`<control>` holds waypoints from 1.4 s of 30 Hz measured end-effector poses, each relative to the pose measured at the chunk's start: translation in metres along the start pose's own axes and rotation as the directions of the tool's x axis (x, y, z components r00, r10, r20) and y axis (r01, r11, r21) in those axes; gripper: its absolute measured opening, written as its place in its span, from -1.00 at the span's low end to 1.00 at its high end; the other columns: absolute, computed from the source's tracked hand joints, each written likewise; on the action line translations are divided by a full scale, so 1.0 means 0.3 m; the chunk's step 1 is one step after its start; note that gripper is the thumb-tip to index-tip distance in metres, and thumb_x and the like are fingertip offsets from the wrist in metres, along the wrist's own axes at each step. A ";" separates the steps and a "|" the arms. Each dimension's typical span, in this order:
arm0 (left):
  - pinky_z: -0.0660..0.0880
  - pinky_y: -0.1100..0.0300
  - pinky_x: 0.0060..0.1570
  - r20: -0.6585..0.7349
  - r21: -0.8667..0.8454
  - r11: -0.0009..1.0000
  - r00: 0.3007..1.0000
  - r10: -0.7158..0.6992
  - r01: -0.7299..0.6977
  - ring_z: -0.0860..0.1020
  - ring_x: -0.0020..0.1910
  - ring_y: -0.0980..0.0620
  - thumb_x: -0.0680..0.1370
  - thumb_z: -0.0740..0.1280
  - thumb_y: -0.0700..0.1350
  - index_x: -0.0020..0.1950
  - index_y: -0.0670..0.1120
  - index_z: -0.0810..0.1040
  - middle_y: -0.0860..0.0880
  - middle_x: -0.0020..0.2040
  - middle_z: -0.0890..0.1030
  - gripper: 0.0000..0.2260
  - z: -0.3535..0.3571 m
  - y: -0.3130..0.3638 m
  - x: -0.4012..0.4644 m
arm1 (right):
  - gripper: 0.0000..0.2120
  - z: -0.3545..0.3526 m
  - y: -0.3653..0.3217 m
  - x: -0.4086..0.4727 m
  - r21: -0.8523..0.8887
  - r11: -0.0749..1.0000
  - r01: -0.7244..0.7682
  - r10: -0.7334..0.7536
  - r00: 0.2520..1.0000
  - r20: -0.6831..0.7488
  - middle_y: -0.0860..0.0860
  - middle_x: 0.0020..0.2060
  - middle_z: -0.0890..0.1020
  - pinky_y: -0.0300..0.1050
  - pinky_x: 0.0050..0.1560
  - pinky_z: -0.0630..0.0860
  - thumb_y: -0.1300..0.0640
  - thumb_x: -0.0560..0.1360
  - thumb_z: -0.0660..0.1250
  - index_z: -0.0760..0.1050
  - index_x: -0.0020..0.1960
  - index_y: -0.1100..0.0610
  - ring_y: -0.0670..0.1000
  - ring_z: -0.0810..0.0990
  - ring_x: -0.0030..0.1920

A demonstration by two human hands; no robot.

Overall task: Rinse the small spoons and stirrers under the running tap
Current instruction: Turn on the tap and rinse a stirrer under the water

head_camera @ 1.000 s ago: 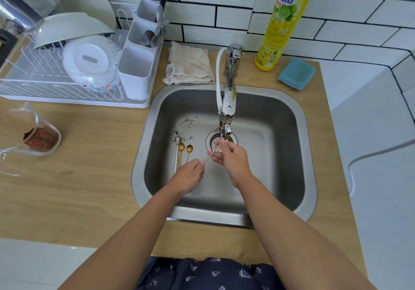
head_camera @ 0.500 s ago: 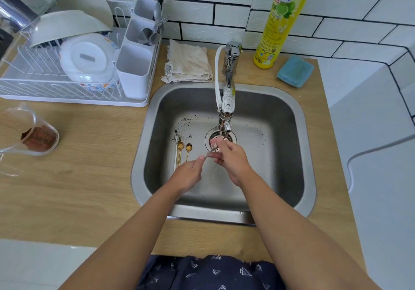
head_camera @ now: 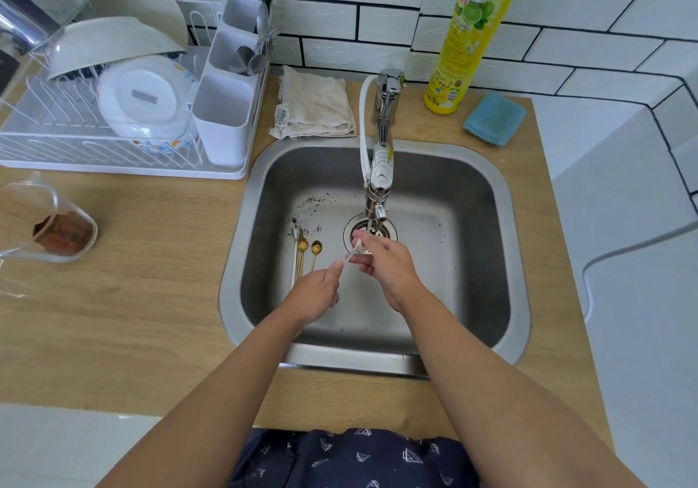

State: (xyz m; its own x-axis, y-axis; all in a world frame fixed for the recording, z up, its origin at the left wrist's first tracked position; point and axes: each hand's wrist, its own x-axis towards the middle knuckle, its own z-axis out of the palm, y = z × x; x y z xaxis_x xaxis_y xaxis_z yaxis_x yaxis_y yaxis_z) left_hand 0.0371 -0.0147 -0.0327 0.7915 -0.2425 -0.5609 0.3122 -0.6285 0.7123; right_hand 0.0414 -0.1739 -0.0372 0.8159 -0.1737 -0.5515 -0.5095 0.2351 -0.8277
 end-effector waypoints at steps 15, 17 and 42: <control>0.26 0.21 -0.40 -0.004 -0.125 0.990 0.998 0.067 -0.067 0.34 -0.38 0.12 0.68 0.06 0.08 -0.08 0.01 0.50 0.07 -0.32 0.42 -0.70 -0.007 0.010 -0.008 | -0.95 -0.013 -0.029 0.016 0.001 0.991 0.133 -0.132 0.990 0.054 -0.04 -0.18 0.78 -0.33 -0.21 0.53 0.17 0.60 0.41 0.64 -0.03 0.10 -0.19 0.65 -0.28; 0.29 0.17 -0.35 -0.041 -0.095 0.993 0.996 0.073 -0.077 0.37 -0.34 0.09 0.68 0.07 0.05 -0.10 -0.02 0.51 0.05 -0.29 0.46 -0.69 -0.007 0.011 -0.007 | -0.88 -0.008 -0.024 0.019 -0.040 0.989 0.144 -0.142 0.988 0.056 -0.08 -0.14 0.78 -0.31 -0.15 0.56 0.12 0.65 0.35 0.65 -0.02 0.07 -0.19 0.65 -0.25; 0.35 0.24 -0.42 -0.041 -0.179 0.978 0.994 0.099 -0.105 0.41 -0.47 0.19 0.61 0.25 0.11 -0.11 0.03 0.62 0.14 -0.39 0.56 -0.76 -0.003 -0.017 0.033 | -0.92 -0.093 -0.074 0.004 0.094 0.980 0.176 -0.157 0.970 -0.185 -0.03 -0.21 0.76 -0.33 -0.31 0.52 0.23 0.63 0.34 0.60 -0.02 0.16 -0.17 0.64 -0.34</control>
State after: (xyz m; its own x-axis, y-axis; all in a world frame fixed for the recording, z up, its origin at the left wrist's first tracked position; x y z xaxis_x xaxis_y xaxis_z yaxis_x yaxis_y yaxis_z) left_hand 0.0439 -0.0131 -0.0416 0.8392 -0.2733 -0.4702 0.3167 -0.4574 0.8310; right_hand 0.0460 -0.2061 -0.0223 0.8207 -0.3826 -0.4244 -0.3297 0.2896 -0.8986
